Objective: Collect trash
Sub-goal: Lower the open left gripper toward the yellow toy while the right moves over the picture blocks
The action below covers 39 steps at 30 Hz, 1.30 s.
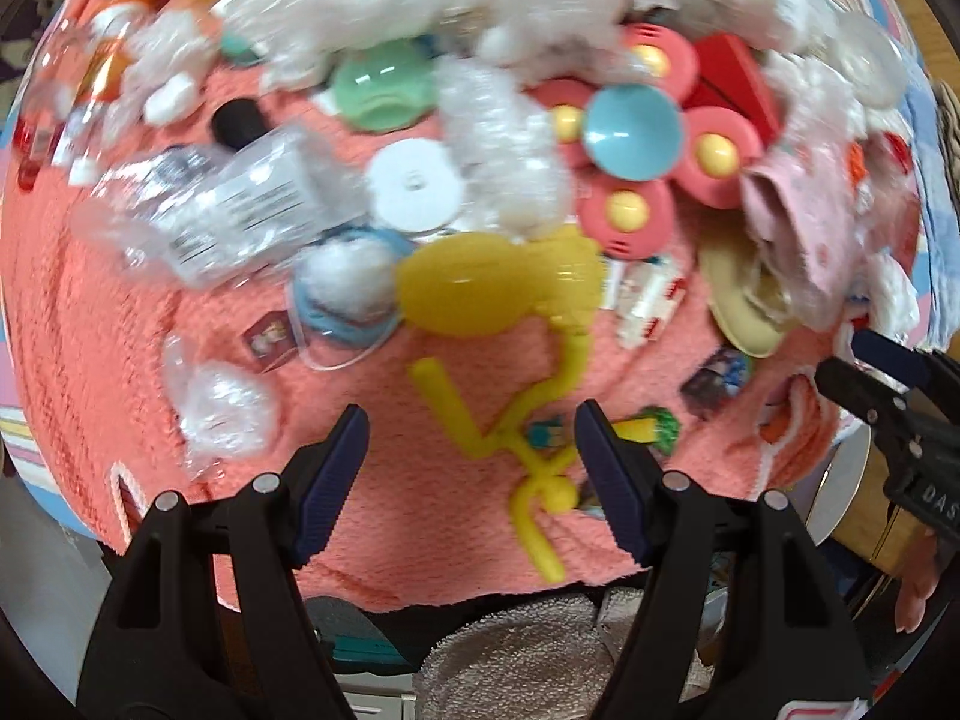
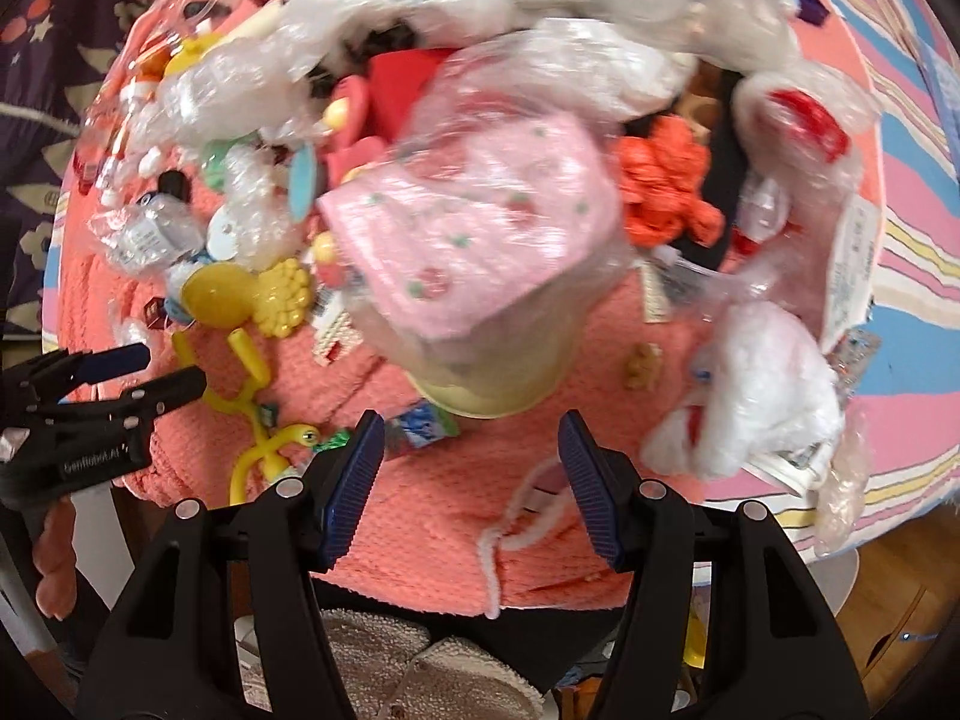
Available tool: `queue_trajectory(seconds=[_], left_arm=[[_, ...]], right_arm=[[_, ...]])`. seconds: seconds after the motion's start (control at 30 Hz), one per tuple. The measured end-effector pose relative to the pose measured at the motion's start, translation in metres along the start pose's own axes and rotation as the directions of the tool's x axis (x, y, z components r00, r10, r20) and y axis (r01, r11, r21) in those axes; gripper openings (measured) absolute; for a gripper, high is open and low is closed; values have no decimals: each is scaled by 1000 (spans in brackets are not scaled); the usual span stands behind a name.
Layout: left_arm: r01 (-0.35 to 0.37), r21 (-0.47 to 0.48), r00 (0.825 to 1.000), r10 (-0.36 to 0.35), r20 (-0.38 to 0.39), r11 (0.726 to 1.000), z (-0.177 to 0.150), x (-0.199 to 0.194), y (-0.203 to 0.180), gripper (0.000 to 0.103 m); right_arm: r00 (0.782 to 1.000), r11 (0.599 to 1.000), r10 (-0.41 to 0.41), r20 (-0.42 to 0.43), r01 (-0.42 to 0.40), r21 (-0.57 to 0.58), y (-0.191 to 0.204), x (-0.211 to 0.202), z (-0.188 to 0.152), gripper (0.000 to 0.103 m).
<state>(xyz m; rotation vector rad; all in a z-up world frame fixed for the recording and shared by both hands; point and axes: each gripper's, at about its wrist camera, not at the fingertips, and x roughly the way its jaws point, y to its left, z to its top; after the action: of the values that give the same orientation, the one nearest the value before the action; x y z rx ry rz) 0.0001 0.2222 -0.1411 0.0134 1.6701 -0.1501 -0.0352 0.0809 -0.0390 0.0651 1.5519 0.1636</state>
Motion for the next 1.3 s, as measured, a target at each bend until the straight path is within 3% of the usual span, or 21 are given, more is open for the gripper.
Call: queue_trajectory(seconds=[0.17,0.37,0.53,0.73,1.03,1.3], left_arm=[[-2,-29,1000,2,-15,1000,-1,7,25,68],[7,-20,999,-7,-33,1000,-6,31,13,65],[31,-19,995,-32,-90,999,-14,59,2,31],[49,-38,994,-53,-94,998,-15,61,4,15],[38,-19,997,-39,-71,999,-4,33,9,14],[-23,-20,999,22,-39,1000,-3,16,19,15]], right_arm=[[1000,999,6,0,-6,-37,16,3,-1,64],[1000,999,-8,-7,8,-36,18,9,-4,65],[1000,999,-19,-13,19,-34,14,10,-7,65],[999,999,-34,-15,33,-41,16,14,-9,65],[999,999,-40,-17,39,-12,7,14,-7,65],[999,998,-19,-36,17,-54,18,17,-16,65]])
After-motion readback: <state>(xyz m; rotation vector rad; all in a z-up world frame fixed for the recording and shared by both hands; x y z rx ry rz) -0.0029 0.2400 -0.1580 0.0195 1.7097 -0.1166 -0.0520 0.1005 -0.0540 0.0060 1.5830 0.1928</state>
